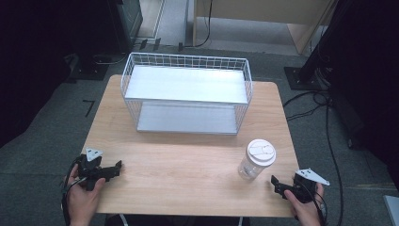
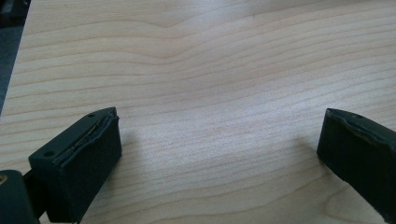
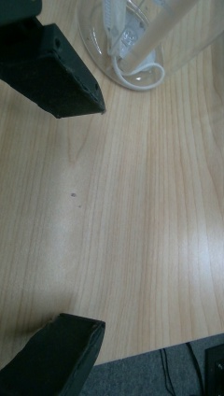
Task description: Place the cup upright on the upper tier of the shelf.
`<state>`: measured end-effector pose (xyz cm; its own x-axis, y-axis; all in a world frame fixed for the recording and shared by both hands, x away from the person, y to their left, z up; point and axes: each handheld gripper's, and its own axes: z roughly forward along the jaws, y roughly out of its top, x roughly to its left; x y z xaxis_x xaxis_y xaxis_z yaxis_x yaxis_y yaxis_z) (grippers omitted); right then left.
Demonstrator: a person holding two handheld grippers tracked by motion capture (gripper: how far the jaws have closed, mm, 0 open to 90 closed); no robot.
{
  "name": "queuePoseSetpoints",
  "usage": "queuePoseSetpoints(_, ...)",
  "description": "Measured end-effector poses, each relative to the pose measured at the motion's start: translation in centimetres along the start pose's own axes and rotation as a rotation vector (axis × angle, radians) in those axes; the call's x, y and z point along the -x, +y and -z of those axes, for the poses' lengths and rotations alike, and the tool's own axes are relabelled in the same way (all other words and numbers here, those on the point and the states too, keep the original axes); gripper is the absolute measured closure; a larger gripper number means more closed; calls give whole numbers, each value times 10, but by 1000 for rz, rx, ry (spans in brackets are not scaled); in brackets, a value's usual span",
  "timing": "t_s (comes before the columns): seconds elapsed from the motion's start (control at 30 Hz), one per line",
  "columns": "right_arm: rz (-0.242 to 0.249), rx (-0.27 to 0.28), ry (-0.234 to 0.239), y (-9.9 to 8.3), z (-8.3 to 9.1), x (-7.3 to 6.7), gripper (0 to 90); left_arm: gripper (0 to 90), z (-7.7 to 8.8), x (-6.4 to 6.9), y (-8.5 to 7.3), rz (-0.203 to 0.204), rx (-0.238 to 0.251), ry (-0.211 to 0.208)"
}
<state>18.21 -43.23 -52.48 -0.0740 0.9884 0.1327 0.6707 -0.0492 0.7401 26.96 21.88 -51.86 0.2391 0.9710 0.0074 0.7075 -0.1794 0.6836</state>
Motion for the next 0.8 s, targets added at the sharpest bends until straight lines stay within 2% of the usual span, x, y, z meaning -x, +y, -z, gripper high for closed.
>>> queuePoseSetpoints(0.2,17,3,30,-1,2,-2,0,1,0,0,0,0,0,1)
queuePoseSetpoints(0.4,63,2,57,-3,1,-14,0,1,0,0,0,-1,0,1)
queuePoseSetpoints(0.5,70,-3,69,-3,1,-17,0,1,0,0,0,-1,0,0)
queuePoseSetpoints(0.8,150,20,145,2,3,-47,0,1,0,0,0,-1,0,0)
